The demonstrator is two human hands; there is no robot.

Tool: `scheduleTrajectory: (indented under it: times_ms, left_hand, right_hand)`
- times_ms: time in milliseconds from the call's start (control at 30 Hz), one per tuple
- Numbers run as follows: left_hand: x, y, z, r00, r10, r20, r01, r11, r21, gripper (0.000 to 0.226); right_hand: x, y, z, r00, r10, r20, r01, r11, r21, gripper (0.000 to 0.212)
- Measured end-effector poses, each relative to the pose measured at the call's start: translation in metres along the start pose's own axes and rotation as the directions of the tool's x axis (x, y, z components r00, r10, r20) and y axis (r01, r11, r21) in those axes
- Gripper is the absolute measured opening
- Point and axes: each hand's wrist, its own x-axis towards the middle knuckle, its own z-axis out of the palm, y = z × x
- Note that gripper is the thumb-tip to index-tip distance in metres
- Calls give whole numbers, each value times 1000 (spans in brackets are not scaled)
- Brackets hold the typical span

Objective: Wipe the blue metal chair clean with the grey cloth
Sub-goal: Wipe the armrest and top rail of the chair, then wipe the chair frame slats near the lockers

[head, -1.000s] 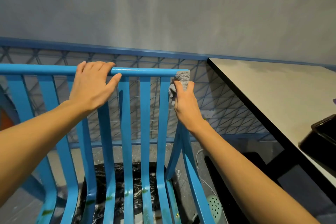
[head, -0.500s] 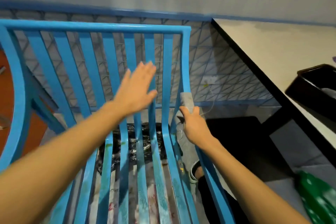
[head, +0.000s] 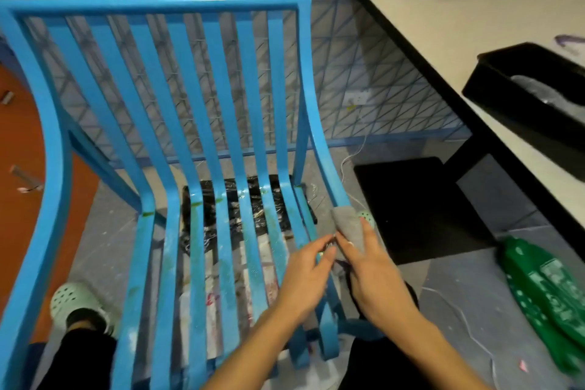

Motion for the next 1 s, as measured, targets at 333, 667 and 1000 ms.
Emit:
scheduleTrajectory:
  times_ms: [333,667,1000]
  left_hand:
    - [-41,-7,9,947,-294,130,321,844,-431,22]
    - [-55,-6,-55,971,-233,-59,196,909,-368,19]
    - [-118,-75,-124,852,-464,-244,319,828,-461,17]
  right_hand:
    - [-27,1,15,994,21,-108,-12,997,80,58]
    - [74,-12,-12,999,-4,-34,7,997,77,61]
    - [23,-113,31,938,-311,152,204,851,483,63]
